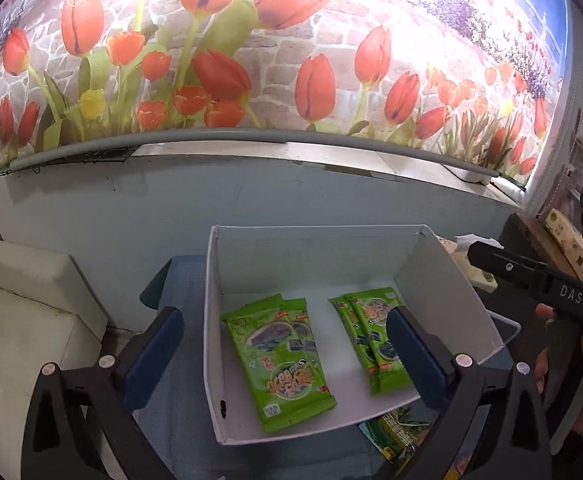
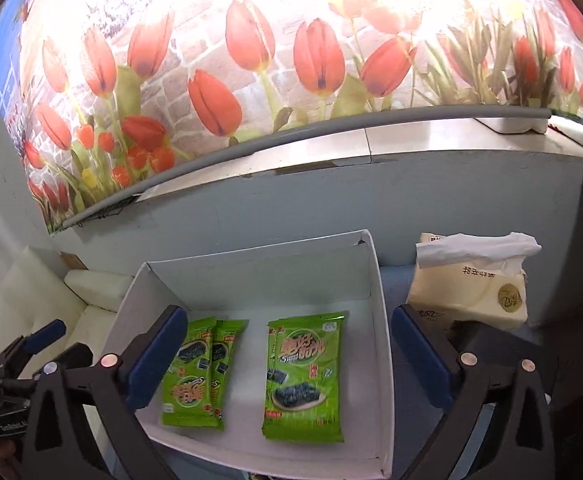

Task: Organize snacks
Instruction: 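Withdraw both tools from the box toward the jelly cups, then grasp the pink cartoon-lid jelly cup with the right tool while the left grasps a pink cup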

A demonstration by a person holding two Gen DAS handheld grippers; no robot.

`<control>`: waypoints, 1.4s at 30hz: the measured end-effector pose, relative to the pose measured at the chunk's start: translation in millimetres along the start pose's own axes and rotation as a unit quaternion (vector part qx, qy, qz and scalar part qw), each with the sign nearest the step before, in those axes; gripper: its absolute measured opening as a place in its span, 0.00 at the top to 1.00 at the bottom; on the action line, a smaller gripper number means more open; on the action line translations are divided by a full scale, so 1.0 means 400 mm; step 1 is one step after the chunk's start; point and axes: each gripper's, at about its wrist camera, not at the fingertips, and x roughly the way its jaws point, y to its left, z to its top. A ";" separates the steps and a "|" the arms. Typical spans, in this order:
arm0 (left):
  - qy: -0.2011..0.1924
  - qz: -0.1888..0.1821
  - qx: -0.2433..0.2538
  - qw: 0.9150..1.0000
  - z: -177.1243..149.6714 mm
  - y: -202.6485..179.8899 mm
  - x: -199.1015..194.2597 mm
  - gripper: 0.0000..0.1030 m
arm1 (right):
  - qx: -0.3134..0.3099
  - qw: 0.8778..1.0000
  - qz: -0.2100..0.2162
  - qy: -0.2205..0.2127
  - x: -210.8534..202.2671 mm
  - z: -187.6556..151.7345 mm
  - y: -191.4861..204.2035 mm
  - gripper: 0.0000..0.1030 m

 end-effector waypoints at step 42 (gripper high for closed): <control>0.019 -0.022 0.052 0.998 -0.611 -0.194 -0.463 0.00 | -0.057 0.992 -0.034 0.107 -0.150 -0.609 -0.115 0.00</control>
